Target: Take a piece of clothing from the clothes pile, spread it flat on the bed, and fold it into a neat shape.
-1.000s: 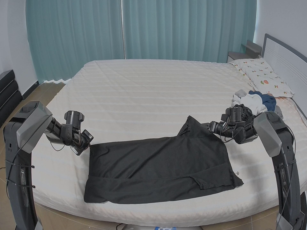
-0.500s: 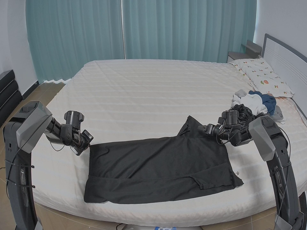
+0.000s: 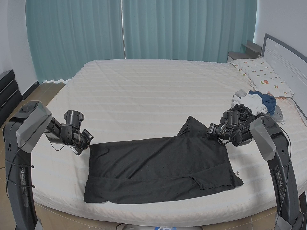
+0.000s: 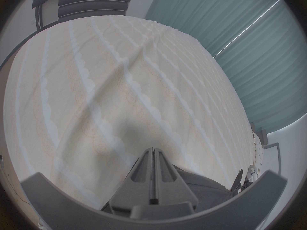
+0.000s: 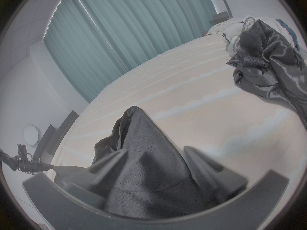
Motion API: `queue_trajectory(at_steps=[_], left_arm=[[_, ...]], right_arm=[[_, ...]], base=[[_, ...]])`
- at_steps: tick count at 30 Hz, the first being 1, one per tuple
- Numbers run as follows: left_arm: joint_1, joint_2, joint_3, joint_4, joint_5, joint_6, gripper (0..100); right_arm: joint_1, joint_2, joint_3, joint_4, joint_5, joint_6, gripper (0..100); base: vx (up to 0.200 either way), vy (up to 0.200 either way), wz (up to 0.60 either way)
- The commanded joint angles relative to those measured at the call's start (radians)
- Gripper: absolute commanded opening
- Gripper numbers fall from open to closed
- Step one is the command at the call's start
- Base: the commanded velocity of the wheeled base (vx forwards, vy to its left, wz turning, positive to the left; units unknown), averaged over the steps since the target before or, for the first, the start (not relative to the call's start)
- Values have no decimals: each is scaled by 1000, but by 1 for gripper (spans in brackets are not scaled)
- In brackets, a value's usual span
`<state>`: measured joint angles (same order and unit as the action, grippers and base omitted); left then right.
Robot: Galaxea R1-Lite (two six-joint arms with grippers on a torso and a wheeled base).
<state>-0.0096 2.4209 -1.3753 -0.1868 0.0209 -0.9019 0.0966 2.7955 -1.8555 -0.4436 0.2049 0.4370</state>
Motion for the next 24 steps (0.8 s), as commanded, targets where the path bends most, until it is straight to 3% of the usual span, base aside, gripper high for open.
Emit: queue_trajectory(at_steps=[1, 24], left_arm=[[-1, -5, -2, 0, 1, 0, 0], [-1, -46, -5, 1, 8, 11, 0]], right_arm=[[-9, -48, 47, -10, -4, 5, 0], [-40, -225, 355, -313, 7, 75, 0]], base=[[0, 0, 0], [0, 0, 0]])
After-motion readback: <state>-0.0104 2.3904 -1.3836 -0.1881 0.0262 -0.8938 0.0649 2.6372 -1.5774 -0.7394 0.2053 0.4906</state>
